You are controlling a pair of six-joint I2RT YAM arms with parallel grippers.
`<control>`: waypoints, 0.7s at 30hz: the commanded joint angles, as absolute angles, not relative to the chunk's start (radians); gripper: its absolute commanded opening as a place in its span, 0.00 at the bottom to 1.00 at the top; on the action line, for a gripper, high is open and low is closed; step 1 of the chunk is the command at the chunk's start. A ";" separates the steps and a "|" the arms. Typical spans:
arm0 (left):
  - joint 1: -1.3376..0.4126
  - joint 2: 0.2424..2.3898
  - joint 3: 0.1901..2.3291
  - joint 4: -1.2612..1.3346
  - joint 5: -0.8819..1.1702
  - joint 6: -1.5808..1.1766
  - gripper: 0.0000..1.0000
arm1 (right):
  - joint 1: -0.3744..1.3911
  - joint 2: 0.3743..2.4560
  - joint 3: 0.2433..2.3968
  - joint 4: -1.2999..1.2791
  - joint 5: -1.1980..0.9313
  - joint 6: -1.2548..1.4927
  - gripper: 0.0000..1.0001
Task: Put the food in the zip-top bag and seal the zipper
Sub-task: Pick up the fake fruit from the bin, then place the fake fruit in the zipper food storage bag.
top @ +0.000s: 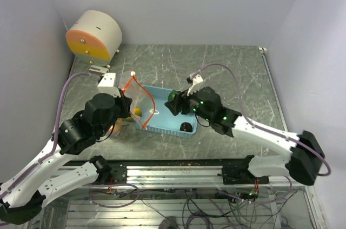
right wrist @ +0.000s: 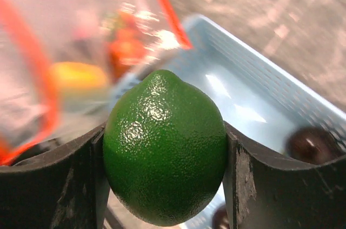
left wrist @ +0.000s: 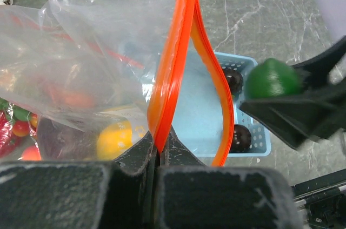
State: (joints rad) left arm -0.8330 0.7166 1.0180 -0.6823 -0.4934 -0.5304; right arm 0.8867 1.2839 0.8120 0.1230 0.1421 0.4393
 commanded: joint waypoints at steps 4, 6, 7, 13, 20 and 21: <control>-0.834 0.719 1.050 -0.683 -0.504 -0.524 0.07 | 0.989 1.138 0.825 0.340 -0.377 0.272 0.41; -0.834 0.722 1.049 -0.675 -0.495 -0.526 0.07 | 1.016 1.174 0.868 0.349 -0.384 0.257 0.42; -0.834 0.721 1.046 -0.671 -0.490 -0.527 0.07 | 1.020 1.201 0.894 0.360 -0.387 0.259 0.41; -0.834 0.723 1.050 -0.666 -0.459 -0.531 0.07 | 1.021 1.374 1.020 0.408 -0.306 0.288 0.41; -0.834 0.682 1.067 -0.671 -0.415 -0.540 0.07 | 1.025 1.568 1.219 0.284 -0.114 0.262 0.51; -0.834 0.678 1.069 -0.675 -0.413 -0.541 0.07 | 1.030 1.583 1.238 0.264 -0.073 0.260 0.55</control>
State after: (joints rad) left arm -0.8330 0.7078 1.0241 -0.6880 -0.4576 -0.5312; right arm 1.0222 1.5295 1.1454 0.3222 -0.2138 0.2852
